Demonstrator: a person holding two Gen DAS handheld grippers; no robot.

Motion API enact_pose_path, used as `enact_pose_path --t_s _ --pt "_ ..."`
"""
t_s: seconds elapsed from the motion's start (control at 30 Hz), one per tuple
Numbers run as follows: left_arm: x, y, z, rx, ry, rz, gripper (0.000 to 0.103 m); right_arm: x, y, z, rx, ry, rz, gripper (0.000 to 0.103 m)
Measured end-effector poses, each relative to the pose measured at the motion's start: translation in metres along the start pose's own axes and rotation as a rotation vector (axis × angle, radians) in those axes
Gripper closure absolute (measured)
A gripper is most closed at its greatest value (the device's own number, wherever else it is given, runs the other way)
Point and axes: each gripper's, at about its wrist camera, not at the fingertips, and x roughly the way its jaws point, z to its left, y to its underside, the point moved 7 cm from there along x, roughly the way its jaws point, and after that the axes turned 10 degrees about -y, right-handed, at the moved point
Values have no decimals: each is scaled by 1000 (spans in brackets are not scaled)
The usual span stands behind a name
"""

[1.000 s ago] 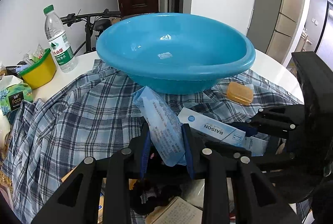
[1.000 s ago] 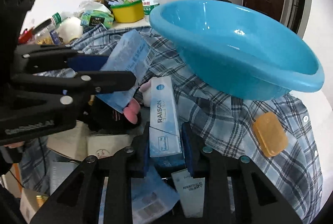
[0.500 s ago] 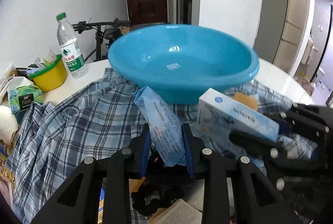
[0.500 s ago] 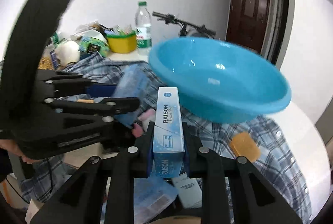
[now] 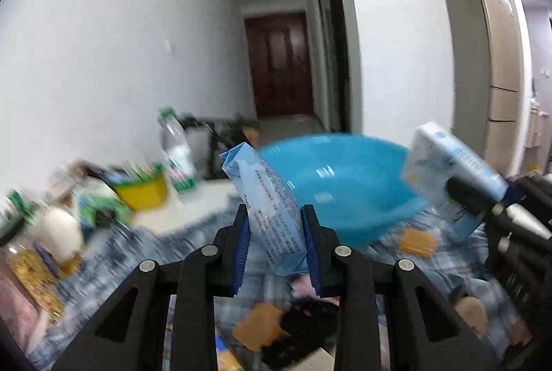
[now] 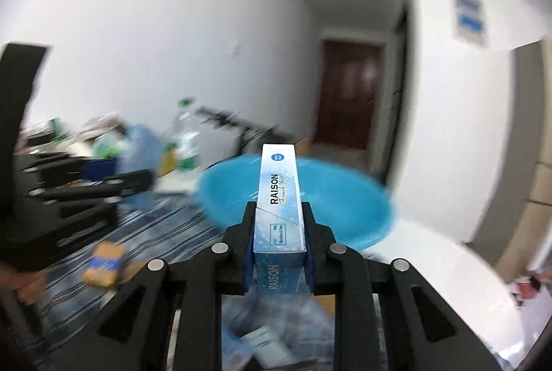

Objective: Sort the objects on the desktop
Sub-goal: 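Lift the plastic bag with the left gripper while the right gripper lifts the RAISON pack, then carry both items over the blue basin and lower them inside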

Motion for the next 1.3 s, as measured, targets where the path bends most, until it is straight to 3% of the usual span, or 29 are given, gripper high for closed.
enact_pose_path --t_s 0.1,0.47,0.6,0.67,0.77,0.87,0.93,1.03,1.3 --pt "-11 -6 3 -25 -19 -57 72 -5 -3 -8 11 88 -22 82" --pt "-18 -10 -6 -34 -17 -79 72 -4 -5 -16 87 57 -5 82" --pt "-15 -25 -6 -23 6 -62 72 -11 -23 -21 85 34 0 82" --pt "-9 -40 -10 -6 38 -34 72 -10 -36 -17 70 -19 38 82" --pt "-3 -71 -12 -29 63 -40 72 -18 -68 -14 26 -4 -6 82" --pt "-1 -107 -9 -92 58 -120 72 -21 -109 -14 -19 40 -78 82" --pt "-1 -131 -4 -155 46 -191 72 -25 -133 -23 19 53 -151 82" --pt "4 -155 -4 -194 63 -236 72 -24 -160 -38 44 106 -234 82" --pt "49 -186 -33 -135 63 -258 71 50 -180 -56 70 104 -188 82"
